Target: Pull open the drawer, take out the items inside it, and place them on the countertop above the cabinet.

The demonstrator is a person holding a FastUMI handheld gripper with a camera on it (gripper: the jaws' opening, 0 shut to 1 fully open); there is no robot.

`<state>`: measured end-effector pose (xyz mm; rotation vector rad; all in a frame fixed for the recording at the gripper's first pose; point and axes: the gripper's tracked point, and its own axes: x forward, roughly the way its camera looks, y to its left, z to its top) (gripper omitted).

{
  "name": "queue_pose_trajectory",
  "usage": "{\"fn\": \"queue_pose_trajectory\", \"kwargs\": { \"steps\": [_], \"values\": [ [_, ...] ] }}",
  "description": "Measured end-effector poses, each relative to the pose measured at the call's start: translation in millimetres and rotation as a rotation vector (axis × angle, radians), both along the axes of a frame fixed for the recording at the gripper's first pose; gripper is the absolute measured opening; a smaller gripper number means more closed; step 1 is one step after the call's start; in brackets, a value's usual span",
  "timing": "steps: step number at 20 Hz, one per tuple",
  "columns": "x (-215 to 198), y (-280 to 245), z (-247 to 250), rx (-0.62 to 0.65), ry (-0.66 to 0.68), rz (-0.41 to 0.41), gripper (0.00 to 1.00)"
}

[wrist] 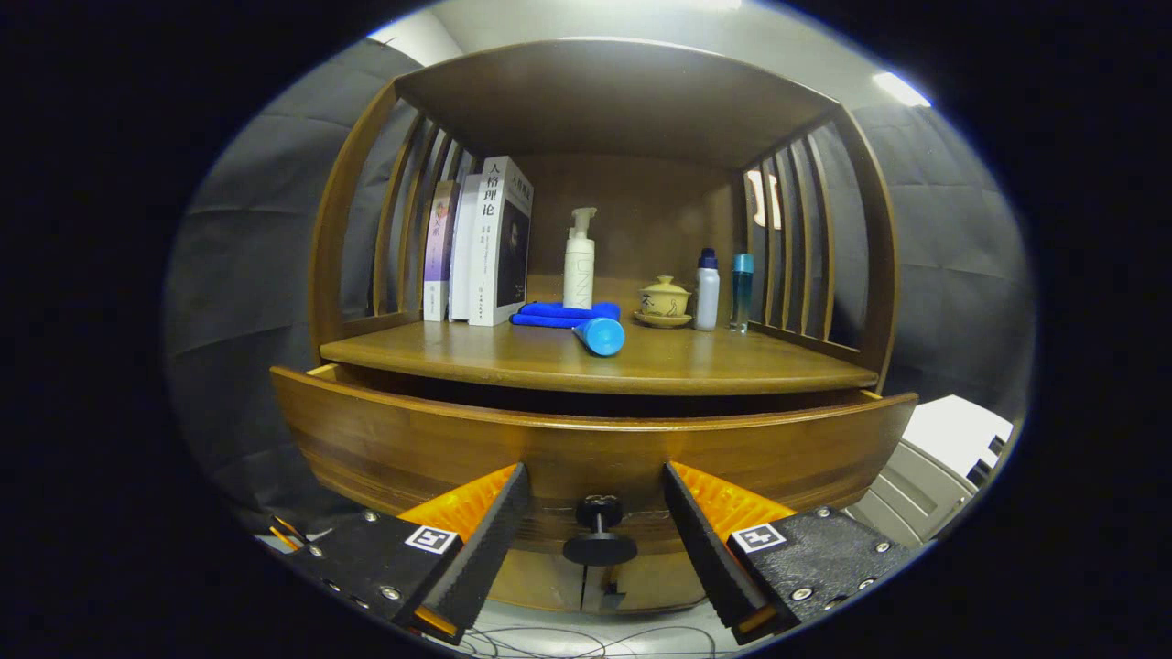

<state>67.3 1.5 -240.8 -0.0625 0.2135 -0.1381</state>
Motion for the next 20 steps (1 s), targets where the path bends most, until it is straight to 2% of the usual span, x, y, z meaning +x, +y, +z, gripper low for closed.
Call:
{"fn": "queue_pose_trajectory", "kwargs": {
  "steps": [4, 10, 12, 13, 16, 18, 20],
  "values": [
    [25, -7, -1, -0.050, 0.004, 0.010, 0.93],
    [32, -18, -2, 0.036, -0.020, -0.018, 0.94],
    [27, -16, 9, 0.038, -0.010, 0.026, 0.95],
    [16, -25, 17, 0.027, 0.006, 0.029, 0.95],
    [-15, -71, 73, -0.024, -0.059, -0.044, 0.95],
    [-31, -88, 112, 0.008, -0.106, -0.081, 0.95],
    [-40, -87, 144, 0.080, -0.121, -0.035, 0.95]
  ]
}}
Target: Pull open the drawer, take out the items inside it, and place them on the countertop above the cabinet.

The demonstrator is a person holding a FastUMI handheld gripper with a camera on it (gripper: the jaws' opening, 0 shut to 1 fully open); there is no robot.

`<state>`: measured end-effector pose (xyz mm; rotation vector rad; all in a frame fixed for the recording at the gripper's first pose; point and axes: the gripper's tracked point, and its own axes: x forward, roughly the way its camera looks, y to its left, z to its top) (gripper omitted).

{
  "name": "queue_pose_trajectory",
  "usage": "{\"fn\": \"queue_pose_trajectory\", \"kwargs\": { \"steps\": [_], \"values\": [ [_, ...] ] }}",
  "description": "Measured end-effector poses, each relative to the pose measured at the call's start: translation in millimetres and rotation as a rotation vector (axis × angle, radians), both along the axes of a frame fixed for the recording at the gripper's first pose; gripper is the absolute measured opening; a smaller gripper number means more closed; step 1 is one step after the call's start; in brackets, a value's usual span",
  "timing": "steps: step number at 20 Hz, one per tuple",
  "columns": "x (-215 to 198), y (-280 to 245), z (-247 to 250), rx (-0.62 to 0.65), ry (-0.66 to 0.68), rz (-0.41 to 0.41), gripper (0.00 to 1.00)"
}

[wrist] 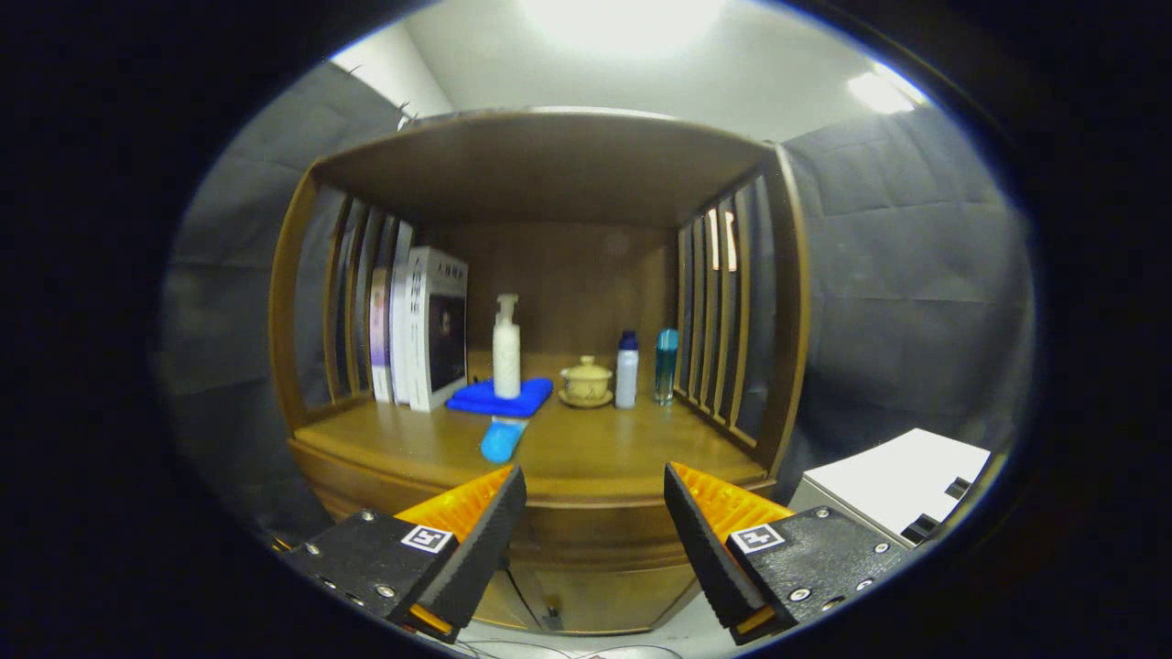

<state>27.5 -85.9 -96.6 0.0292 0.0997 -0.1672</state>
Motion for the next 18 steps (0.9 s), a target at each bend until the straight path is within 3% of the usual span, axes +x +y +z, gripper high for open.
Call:
{"fn": "queue_pose_trajectory", "kwargs": {
  "steps": [2, 10, 14, 18],
  "values": [
    [-10, -3, 26, -0.003, 0.006, 0.050, 0.95],
    [-21, 8, 96, -0.163, -0.045, 0.057, 0.94],
    [-21, 47, 127, -0.118, -0.116, 0.121, 0.95],
    [-48, 48, 141, -0.142, -0.127, 0.066, 0.95]
  ]
}}
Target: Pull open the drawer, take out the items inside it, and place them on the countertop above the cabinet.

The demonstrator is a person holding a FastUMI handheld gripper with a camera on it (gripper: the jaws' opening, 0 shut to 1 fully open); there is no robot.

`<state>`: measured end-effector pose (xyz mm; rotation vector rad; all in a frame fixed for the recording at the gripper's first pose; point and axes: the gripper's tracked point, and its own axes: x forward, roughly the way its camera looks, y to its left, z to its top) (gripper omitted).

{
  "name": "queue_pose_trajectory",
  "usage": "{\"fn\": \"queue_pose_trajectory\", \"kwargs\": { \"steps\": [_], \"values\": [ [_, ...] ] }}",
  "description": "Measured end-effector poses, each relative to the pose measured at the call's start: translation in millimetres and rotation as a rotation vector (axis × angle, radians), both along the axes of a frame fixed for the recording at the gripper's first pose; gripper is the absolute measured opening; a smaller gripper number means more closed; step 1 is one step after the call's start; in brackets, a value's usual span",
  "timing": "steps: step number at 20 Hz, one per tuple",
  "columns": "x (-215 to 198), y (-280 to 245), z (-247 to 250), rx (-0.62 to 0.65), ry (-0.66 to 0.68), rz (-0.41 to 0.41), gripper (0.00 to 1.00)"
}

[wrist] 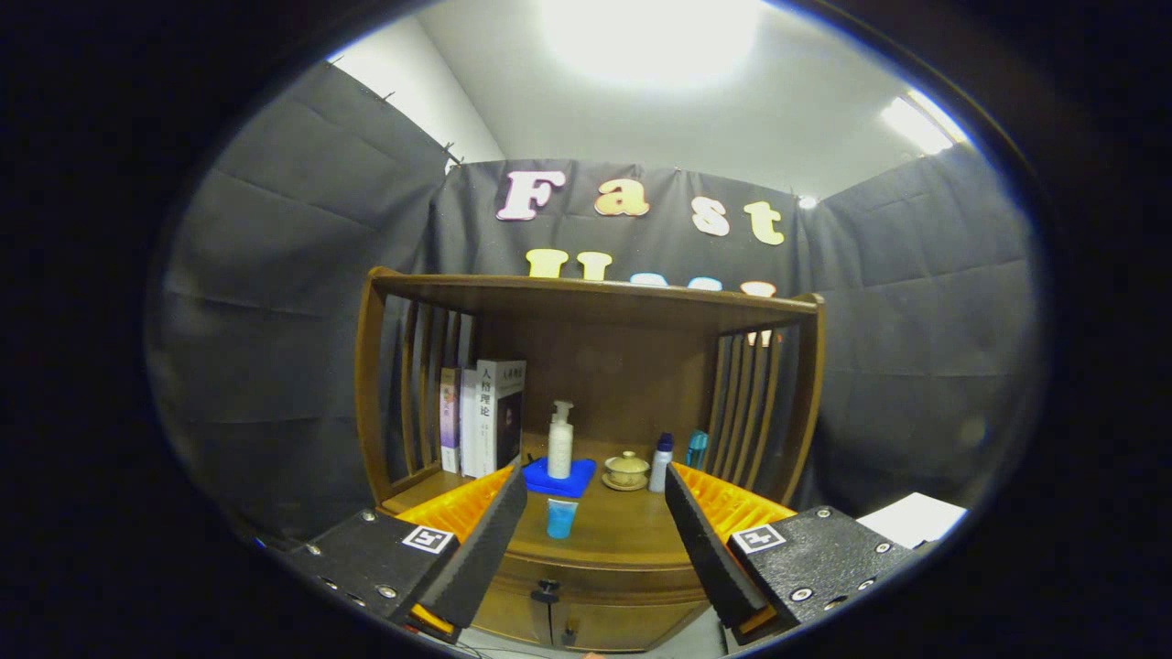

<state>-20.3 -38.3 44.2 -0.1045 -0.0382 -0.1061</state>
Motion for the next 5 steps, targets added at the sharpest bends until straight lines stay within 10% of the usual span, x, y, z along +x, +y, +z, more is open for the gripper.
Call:
{"fn": "queue_pose_trajectory", "kwargs": {
  "steps": [5],
  "values": [
    [-5, 11, -6, 0.041, 0.006, -0.017, 0.95]
  ]
}}
